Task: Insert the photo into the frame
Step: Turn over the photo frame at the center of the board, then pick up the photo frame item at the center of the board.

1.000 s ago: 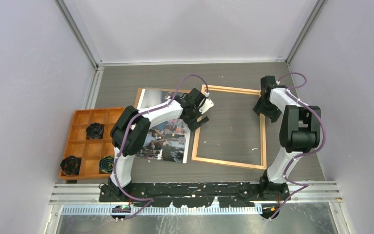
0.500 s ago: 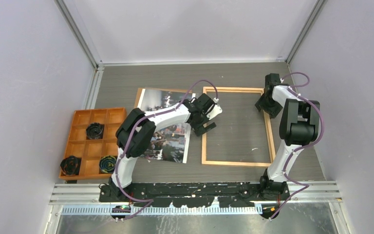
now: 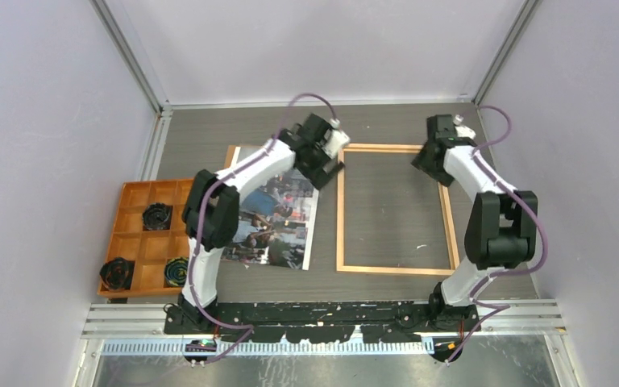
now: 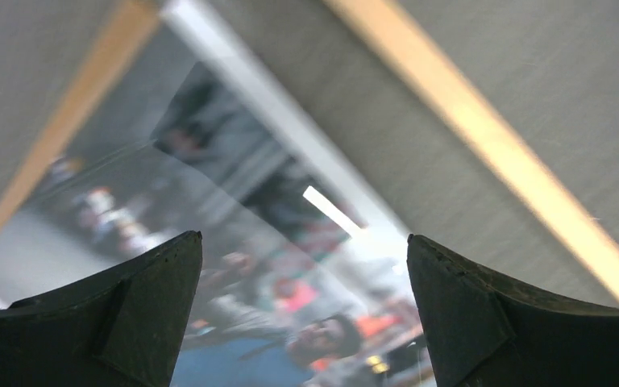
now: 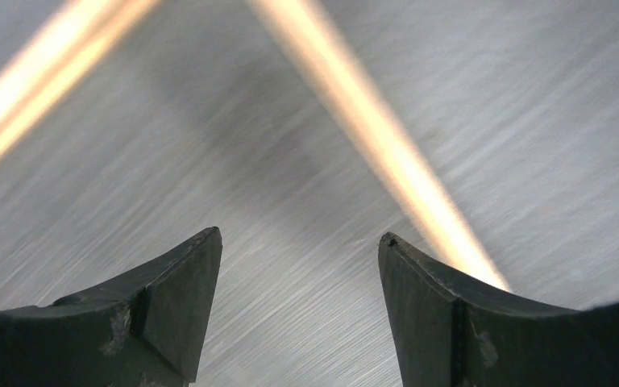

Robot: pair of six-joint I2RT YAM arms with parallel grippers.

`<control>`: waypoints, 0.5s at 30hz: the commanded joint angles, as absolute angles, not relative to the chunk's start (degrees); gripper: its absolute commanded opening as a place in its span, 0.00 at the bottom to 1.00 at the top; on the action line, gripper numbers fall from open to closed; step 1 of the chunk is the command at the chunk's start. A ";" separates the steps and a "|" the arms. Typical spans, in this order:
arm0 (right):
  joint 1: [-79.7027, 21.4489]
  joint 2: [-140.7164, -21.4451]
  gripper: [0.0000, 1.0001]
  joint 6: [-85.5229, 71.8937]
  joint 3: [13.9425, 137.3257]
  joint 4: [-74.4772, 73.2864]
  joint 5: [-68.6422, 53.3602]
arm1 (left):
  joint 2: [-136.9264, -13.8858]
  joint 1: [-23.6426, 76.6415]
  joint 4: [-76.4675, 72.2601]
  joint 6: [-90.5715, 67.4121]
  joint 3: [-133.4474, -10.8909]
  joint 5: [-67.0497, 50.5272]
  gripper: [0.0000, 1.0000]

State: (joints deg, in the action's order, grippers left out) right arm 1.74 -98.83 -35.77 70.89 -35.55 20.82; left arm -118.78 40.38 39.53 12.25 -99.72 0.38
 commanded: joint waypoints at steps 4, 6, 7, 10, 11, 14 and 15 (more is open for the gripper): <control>-19.90 -92.88 0.76 -42.13 76.04 -29.79 15.36 | -111.48 20.34 49.89 12.88 -106.75 -3.65 1.00; -24.70 -96.00 0.77 -43.69 78.48 -27.82 13.13 | -112.07 15.59 51.37 14.14 -107.60 -0.99 1.00; -26.56 -98.05 0.77 -44.42 80.37 -27.19 11.71 | -112.38 13.53 51.71 14.98 -107.31 1.03 1.00; -30.28 -104.65 0.77 -46.31 85.80 -25.59 7.43 | -112.54 8.56 49.67 17.36 -104.22 5.86 0.98; -31.40 -106.95 0.77 -46.66 87.52 -25.55 6.78 | -112.54 7.66 48.54 17.83 -102.99 6.69 0.97; -33.79 -112.81 0.77 -47.63 92.12 -26.43 5.82 | -112.63 6.53 45.28 18.62 -98.76 9.56 0.91; -34.21 -114.23 0.76 -48.03 93.07 -26.57 5.76 | -112.81 6.44 43.75 18.76 -97.26 10.94 0.88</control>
State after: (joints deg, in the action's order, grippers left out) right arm -32.51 -109.45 -44.69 88.05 -27.20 8.38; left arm -114.17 5.50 46.41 16.03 -101.75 6.04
